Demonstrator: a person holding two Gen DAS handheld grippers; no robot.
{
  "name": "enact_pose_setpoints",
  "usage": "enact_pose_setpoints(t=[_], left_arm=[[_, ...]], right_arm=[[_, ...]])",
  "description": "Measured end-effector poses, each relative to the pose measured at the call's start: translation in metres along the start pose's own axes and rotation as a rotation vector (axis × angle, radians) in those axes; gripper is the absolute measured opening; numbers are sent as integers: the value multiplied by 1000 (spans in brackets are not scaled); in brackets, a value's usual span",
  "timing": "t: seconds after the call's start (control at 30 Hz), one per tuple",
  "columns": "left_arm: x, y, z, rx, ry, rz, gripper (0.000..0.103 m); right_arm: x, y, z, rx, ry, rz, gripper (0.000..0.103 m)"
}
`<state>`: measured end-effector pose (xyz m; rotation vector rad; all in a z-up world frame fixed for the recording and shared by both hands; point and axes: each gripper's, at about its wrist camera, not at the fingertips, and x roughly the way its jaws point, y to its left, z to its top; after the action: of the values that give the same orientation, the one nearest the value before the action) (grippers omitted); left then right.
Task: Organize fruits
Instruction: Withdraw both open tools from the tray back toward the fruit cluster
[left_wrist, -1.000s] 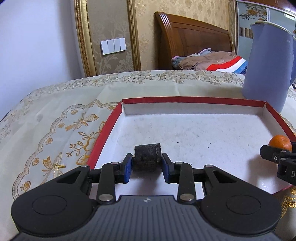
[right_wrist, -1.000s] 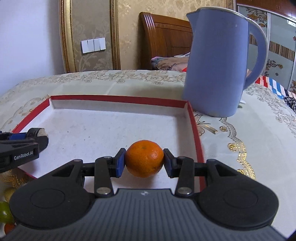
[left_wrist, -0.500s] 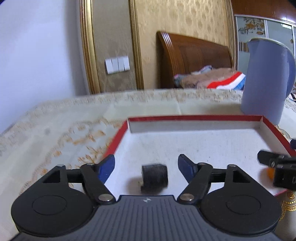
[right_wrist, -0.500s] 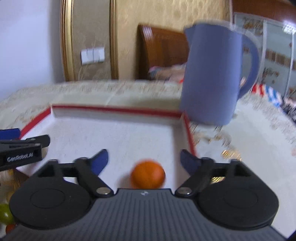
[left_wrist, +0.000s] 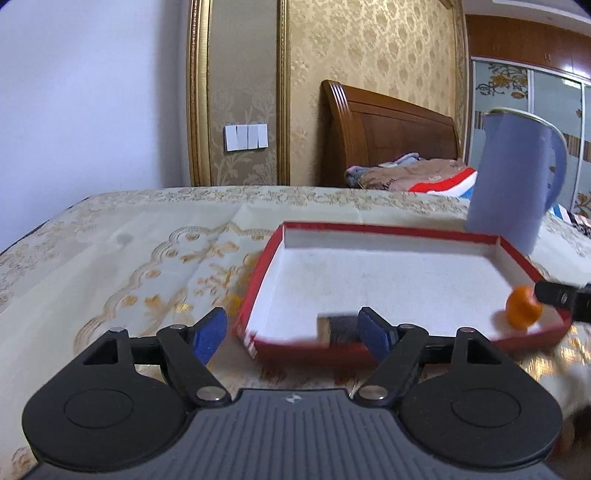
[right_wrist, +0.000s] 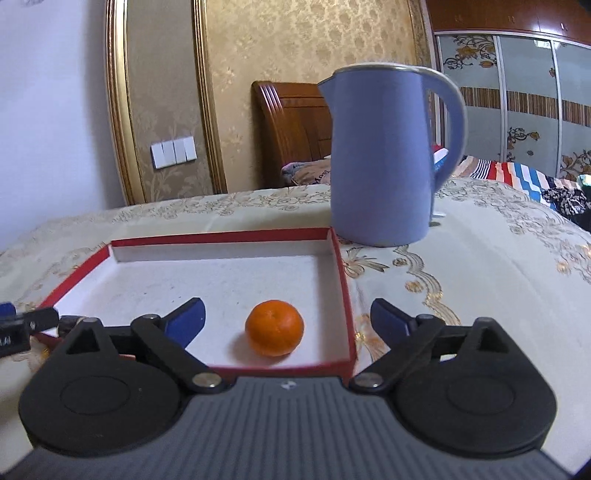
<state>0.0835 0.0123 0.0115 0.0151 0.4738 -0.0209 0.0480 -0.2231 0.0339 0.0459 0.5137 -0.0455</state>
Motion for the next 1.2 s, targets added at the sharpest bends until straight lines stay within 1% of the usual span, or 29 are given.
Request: enact_pose_setpoints(t=[0.1,0.17,0.2,0.27,0.33,0.43,0.5,0.57,0.6,0.67,0.7,0.77,0.87,0.93,1.07,1.2], left_arm=[[-15,7,-9,11,-11,-4,78],[-23,14,-13,-5,-12,-17,78],[-25,18,-14,-17,-3,-27,80],[-28,25,-20,-38,32,-56,82],[-29,27,-24,-33,57,-76,82],[-34,26,-32,9,68,-88,82],[-38,27,-40,24,70,-103,82],[-42,42,-42,-54,60,-143,83],[-44,49,-44,-92,58,-149,86],[-40,60,-44,-163,83,-154,87],[-39,62,-44,-177,93,-161,87],[-41,59,-45,-161,85,-152,87],[-45,47,-45,-93,69,-142,87],[-46,43,-45,-67,64,-142,87],[-44,47,-45,-88,78,-144,87],[-40,45,-45,-75,103,-145,87]], right_arm=[[-17,-4,-5,15,-51,-8,96],[-25,-8,-7,33,-79,-7,98],[-27,-9,-7,37,-83,-8,98],[-31,-11,-10,39,-71,-8,98],[-35,-10,-16,28,-53,-5,98],[-50,-12,-29,7,-48,7,98],[-65,-18,-39,25,-54,28,98],[-82,-30,-44,76,-76,36,99],[-87,-33,-46,84,-74,35,101],[-96,-40,-55,78,-65,10,101],[-99,-41,-60,69,-62,-6,101],[-103,-43,-65,41,-28,-12,101],[-106,-44,-70,34,-2,-25,100],[-104,-40,-72,7,22,-6,100],[-105,-34,-74,-36,20,8,99],[-107,-31,-75,-58,6,18,99]])
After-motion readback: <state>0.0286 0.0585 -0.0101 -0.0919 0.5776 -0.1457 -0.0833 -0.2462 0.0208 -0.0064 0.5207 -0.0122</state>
